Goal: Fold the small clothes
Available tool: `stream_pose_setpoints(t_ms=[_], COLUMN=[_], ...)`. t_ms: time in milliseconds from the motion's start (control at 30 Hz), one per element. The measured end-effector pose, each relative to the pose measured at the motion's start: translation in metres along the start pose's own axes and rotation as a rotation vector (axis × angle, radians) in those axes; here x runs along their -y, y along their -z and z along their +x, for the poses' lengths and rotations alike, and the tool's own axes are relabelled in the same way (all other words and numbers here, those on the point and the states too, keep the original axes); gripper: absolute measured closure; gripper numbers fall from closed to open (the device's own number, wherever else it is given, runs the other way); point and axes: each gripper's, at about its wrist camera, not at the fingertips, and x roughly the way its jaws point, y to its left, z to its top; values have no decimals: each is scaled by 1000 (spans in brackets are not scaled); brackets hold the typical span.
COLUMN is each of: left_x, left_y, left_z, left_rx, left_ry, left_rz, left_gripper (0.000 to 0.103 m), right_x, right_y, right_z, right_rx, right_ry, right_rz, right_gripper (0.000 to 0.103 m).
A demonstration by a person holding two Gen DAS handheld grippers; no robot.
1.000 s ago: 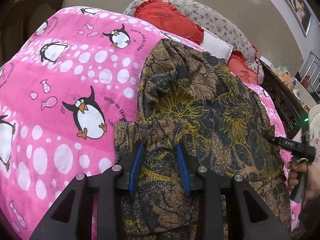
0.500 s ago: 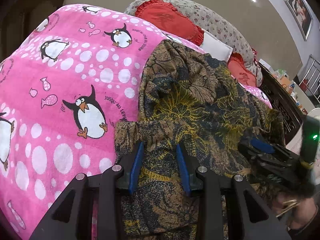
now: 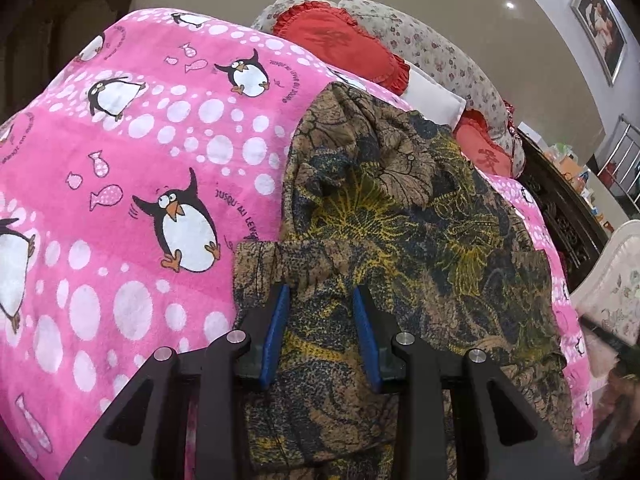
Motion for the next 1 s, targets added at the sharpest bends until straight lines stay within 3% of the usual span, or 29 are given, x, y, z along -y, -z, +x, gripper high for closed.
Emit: stream_pose_setpoints(t_ms=[100, 167, 300, 367, 433, 467, 533, 633, 667, 700, 733, 833, 900, 1000], left_x=[0, -2, -7, -7, -7, -6, -1, 14, 15, 15, 14, -2, -20, -58], left_y=[0, 1, -1, -1, -1, -1, -3, -9, -9, -8, -5, 13, 31, 70], left_z=[0, -1, 0, 1, 1, 1, 1, -12, -21, -35, -52, -107, -136, -164], left_rx=[0, 0, -1, -2, -2, -3, -14, -109, -137, -161, -165, -161, -171, -258], left_ry=[6, 19, 35, 36, 33, 27, 4, -56, -43, -17, -6, -18, -46, -73], left_rz=[-5, -17, -31, -31, -28, -25, 3, 99, 111, 131, 157, 234, 232, 146], left_gripper=[89, 89, 89, 89, 89, 89, 89, 89, 89, 89, 89, 81, 73, 70], right_x=[-18, -42, -86, -103, -109, -106, -104, -103, -106, -111, -117, -115, -97, -65], right_y=[-14, -34, -31, -12, 10, 14, 12, 16, 23, 35, 53, 102, 135, 181], right_z=[-21, -20, 4, 19, 47, 41, 31, -6, -20, -27, -28, -29, -59, -95], right_rx=[100, 118, 50, -8, -131, -80, -106, -52, -39, -64, -125, -260, -179, -206], right_ry=[-78, -156, -307, -292, -227, -234, -217, -280, -316, -361, -391, -337, -341, -397], right_rz=[-31, -52, -102, -158, -190, -178, -141, -126, -147, -190, -252, -362, -398, -387], right_gripper=[45, 45, 46, 46, 47, 47, 57, 61, 56, 44, 41, 42, 41, 39])
